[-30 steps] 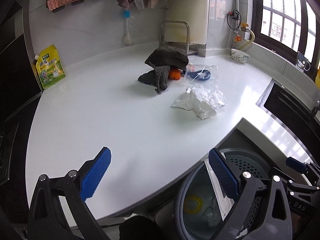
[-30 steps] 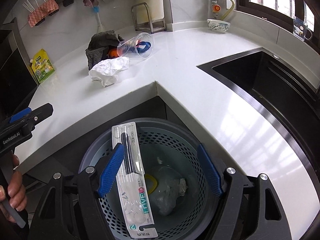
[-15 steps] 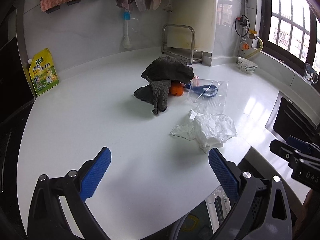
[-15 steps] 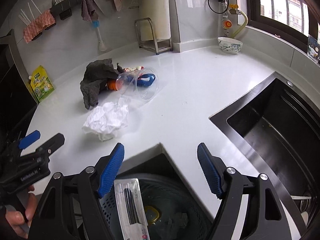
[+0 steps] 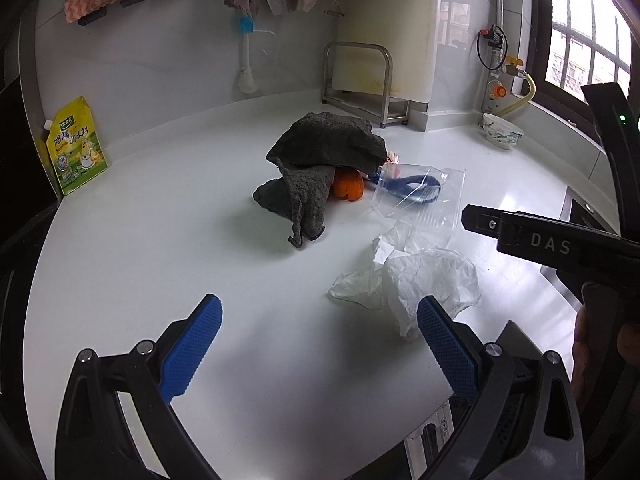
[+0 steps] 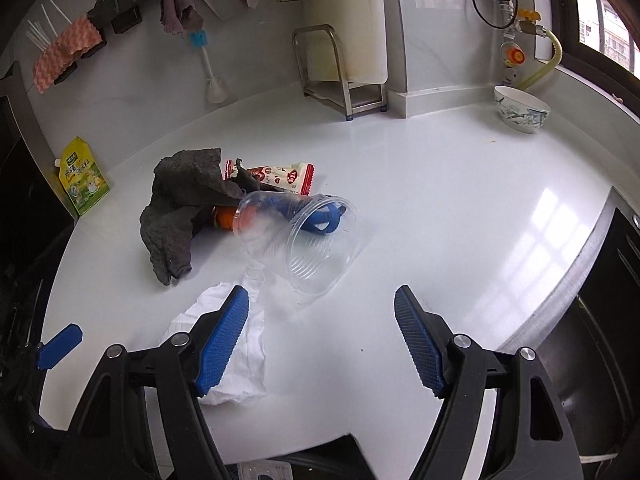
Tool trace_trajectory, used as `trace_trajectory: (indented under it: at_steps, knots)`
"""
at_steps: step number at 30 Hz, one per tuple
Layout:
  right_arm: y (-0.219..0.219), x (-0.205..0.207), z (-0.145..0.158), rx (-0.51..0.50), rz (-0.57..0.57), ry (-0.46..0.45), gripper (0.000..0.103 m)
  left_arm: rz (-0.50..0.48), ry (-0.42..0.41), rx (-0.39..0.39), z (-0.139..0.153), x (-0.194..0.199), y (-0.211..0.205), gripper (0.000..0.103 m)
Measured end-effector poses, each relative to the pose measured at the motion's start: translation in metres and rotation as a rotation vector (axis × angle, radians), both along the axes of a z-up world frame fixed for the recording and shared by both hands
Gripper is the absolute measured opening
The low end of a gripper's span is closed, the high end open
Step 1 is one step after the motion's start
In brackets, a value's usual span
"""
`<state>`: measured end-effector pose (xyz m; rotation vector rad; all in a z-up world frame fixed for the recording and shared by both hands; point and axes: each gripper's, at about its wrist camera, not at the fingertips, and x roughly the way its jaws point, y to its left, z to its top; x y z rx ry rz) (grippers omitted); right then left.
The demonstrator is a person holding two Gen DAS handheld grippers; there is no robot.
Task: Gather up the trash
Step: 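Move both grippers up from the basket toward the tissue and clear cup, then grasp the clear plastic cup with the right gripper while the left grasps white tissue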
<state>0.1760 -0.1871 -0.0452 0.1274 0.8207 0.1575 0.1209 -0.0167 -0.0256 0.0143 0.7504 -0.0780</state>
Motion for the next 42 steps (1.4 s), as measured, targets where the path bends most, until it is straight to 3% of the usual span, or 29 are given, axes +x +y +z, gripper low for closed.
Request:
trace_trajectory:
  at_steps: [13, 17, 20, 24, 26, 42]
  knots:
    - [0.015, 0.038, -0.010, 0.024, 0.032, 0.027, 0.072, 0.006, 0.022, -0.010, -0.006, 0.008, -0.003, 0.096]
    - [0.013, 0.048, -0.015, 0.078, 0.037, 0.054, 0.071, 0.005, 0.025, -0.008, -0.007, 0.009, -0.005, 0.096]
    - [0.012, 0.052, -0.017, 0.103, 0.042, 0.065, 0.057, 0.004, 0.024, -0.009, -0.007, 0.008, -0.006, 0.096]
    - [0.011, 0.057, -0.020, 0.133, 0.051, 0.083, 0.020, -0.001, 0.026, -0.017, -0.006, 0.007, -0.008, 0.096]
    - [0.010, 0.056, -0.019, 0.141, 0.049, 0.074, 0.008, -0.005, 0.023, -0.018, -0.005, 0.007, -0.010, 0.096]
    - [-0.053, -0.025, 0.018, 0.144, -0.072, -0.048, 0.006, -0.053, 0.006, 0.001, -0.010, 0.016, -0.040, 0.097]
